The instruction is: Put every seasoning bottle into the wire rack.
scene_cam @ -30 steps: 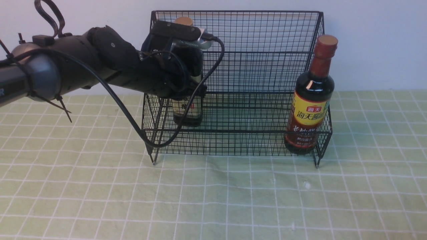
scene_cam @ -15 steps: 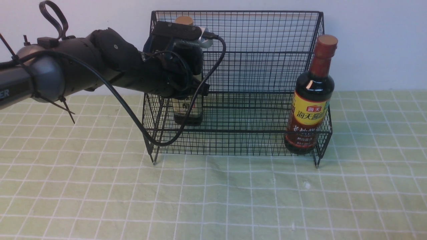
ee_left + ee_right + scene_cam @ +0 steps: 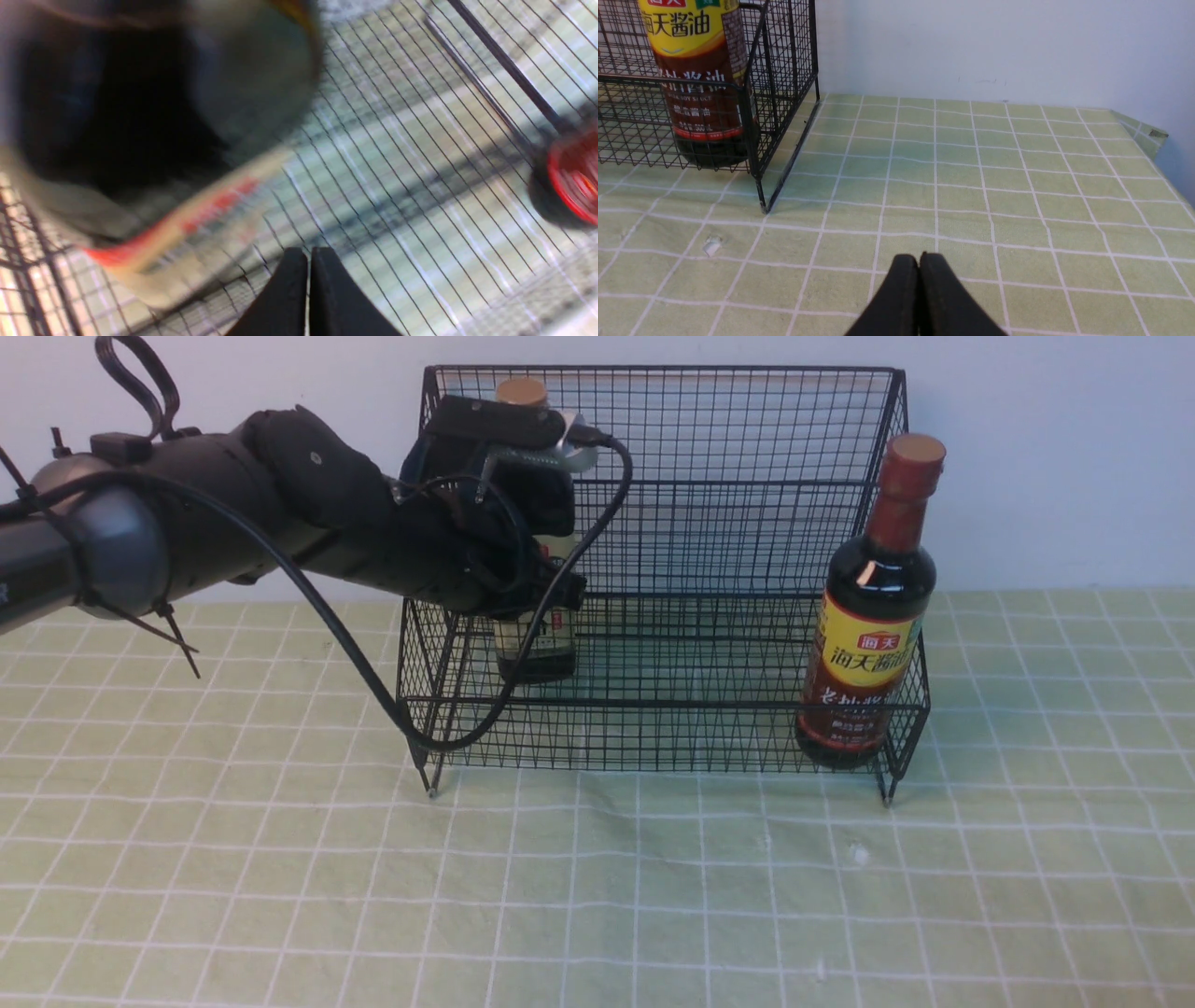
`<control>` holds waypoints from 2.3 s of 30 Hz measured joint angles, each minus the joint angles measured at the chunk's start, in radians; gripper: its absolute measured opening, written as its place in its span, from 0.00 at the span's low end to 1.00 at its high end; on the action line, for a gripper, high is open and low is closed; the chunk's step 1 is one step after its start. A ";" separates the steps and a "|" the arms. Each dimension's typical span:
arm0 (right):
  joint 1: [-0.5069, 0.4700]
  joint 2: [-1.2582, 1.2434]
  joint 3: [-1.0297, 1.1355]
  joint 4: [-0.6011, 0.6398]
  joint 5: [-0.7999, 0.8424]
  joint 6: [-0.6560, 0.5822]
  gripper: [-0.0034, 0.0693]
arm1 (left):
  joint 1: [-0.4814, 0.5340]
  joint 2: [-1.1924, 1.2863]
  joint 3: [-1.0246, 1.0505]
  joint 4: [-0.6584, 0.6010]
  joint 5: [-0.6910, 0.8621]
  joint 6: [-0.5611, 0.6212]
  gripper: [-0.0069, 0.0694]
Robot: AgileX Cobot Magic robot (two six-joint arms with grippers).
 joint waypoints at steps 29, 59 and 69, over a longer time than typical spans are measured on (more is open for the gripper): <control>0.000 0.000 0.000 0.000 0.000 0.000 0.03 | 0.000 -1.094 0.623 0.303 0.059 -0.296 0.08; 0.000 0.000 0.000 0.000 0.000 0.000 0.03 | 0.152 -1.722 1.067 0.610 -0.090 -0.530 0.08; 0.000 0.000 0.000 0.000 0.001 0.000 0.03 | 0.233 -1.821 1.413 0.640 -0.110 -0.549 0.08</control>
